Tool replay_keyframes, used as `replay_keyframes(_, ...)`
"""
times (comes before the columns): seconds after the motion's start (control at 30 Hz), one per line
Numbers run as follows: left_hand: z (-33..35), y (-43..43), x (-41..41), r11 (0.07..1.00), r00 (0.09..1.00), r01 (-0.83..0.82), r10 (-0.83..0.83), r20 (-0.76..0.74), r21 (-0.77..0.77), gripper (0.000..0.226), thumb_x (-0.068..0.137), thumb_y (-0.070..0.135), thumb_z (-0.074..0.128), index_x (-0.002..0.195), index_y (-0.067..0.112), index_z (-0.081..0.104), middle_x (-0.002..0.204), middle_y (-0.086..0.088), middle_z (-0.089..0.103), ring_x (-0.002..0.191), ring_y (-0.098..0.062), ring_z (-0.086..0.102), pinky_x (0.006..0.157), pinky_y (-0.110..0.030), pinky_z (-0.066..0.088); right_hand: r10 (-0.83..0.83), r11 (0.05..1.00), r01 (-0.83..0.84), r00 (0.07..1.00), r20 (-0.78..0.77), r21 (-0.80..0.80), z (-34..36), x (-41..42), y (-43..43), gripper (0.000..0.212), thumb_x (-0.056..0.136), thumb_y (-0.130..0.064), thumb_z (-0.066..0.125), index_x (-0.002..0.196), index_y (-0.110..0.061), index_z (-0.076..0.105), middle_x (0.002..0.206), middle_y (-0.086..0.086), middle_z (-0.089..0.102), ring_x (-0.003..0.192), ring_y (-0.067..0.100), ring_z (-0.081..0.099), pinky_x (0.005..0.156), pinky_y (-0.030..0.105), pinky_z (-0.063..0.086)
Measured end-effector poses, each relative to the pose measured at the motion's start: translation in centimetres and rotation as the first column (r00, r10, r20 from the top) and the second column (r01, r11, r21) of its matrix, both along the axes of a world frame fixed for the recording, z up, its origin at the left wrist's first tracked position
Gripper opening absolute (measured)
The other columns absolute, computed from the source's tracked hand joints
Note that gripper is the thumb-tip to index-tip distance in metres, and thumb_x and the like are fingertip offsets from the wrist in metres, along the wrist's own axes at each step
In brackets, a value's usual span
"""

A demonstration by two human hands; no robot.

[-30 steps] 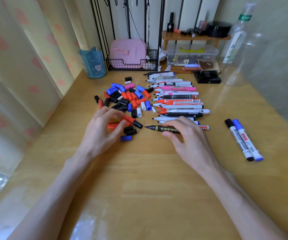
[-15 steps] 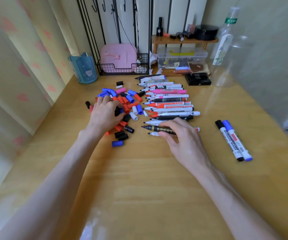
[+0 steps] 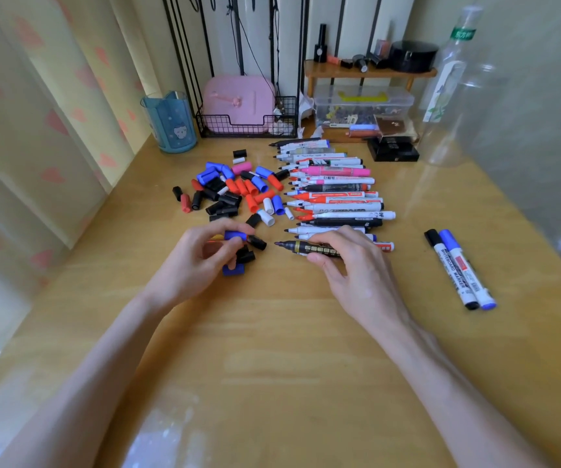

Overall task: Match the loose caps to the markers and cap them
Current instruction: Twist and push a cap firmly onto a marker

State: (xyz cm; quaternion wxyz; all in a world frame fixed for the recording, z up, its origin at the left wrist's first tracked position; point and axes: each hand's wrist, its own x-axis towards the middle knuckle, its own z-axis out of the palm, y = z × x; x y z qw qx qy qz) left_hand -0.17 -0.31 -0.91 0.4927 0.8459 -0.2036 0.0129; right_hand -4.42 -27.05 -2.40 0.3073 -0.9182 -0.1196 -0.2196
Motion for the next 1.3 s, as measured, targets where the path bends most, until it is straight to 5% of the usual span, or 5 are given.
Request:
replay_keyframes(0.47, -0.1, -0.7, -1.1, 0.992, 0.994, 0.051, -0.062, -0.093, -0.117, 0.016, 0.095, 0.01, 0.074, 0.108, 0.009, 0.065, 0.102, -0.002, 0.077, 0.049, -0.019, 0.055, 0.057, -0.028, 0.052, 0.117, 0.993, -0.119, 0.991, 0.071, 0.011, 0.0, -0.3, 0.6, 0.023, 0.095, -0.023, 0.075, 0.118, -0.018, 0.074, 0.102, -0.006, 0.064, 0.095, 0.019, 0.063, 0.085, 0.038, 0.052)
replay_keyframes(0.87, -1.6, -1.9, -1.6, 0.972, 0.993, 0.096, -0.11, -0.051, -0.213, 0.02, 0.091, 0.018, 0.073, 0.098, 0.003, 0.061, 0.08, 0.003, 0.071, 0.058, -0.019, 0.057, 0.06, -0.033, 0.051, 0.148, 0.989, -0.146, 0.983, 0.113, -0.021, -0.1, -0.5, 1.0, 0.023, 0.096, -0.022, 0.073, 0.117, -0.014, 0.075, 0.1, -0.005, 0.064, 0.095, 0.017, 0.061, 0.086, 0.03, 0.05)
replay_keyframes(1.0, -1.1, -1.6, -1.1, 0.993, 0.998, 0.064, -0.062, 0.021, -0.102, 0.015, 0.093, 0.021, 0.074, 0.101, 0.012, 0.065, 0.089, -0.002, 0.075, 0.072, -0.024, 0.067, 0.069, -0.043, 0.054, 0.12, 0.993, -0.12, 0.988, 0.093, -0.008, 0.1, -0.5, 1.2, 0.022, 0.096, -0.023, 0.073, 0.117, -0.015, 0.073, 0.102, -0.006, 0.064, 0.095, 0.018, 0.062, 0.084, 0.034, 0.051)
replay_keyframes(1.13, -0.2, 0.6, -0.4, 0.997, 0.981, -0.052, 0.042, 0.19, 0.048, 0.015, 0.091, 0.028, 0.077, 0.103, 0.019, 0.073, 0.11, 0.009, 0.069, 0.101, -0.01, 0.061, 0.079, -0.019, 0.045, 0.042, 0.999, -0.042, 0.994, 0.098, -0.003, 0.1, -0.3, 0.5, 0.021, 0.096, -0.023, 0.073, 0.116, -0.015, 0.073, 0.102, -0.006, 0.064, 0.096, 0.018, 0.061, 0.084, 0.036, 0.052)
replay_keyframes(1.3, 0.3, 4.8, 0.3, 0.964, 0.979, -0.151, 0.116, 0.166, 0.218, 0.016, 0.087, 0.02, 0.084, 0.099, 0.027, 0.077, 0.094, 0.014, 0.068, 0.081, -0.009, 0.052, 0.071, -0.009, 0.036, -0.01, 1.0, 0.011, 0.997, 0.08, -0.005, -0.1, -0.2, 0.0, 0.02, 0.096, -0.023, 0.073, 0.115, -0.014, 0.073, 0.102, -0.003, 0.065, 0.098, 0.021, 0.062, 0.085, 0.039, 0.051)
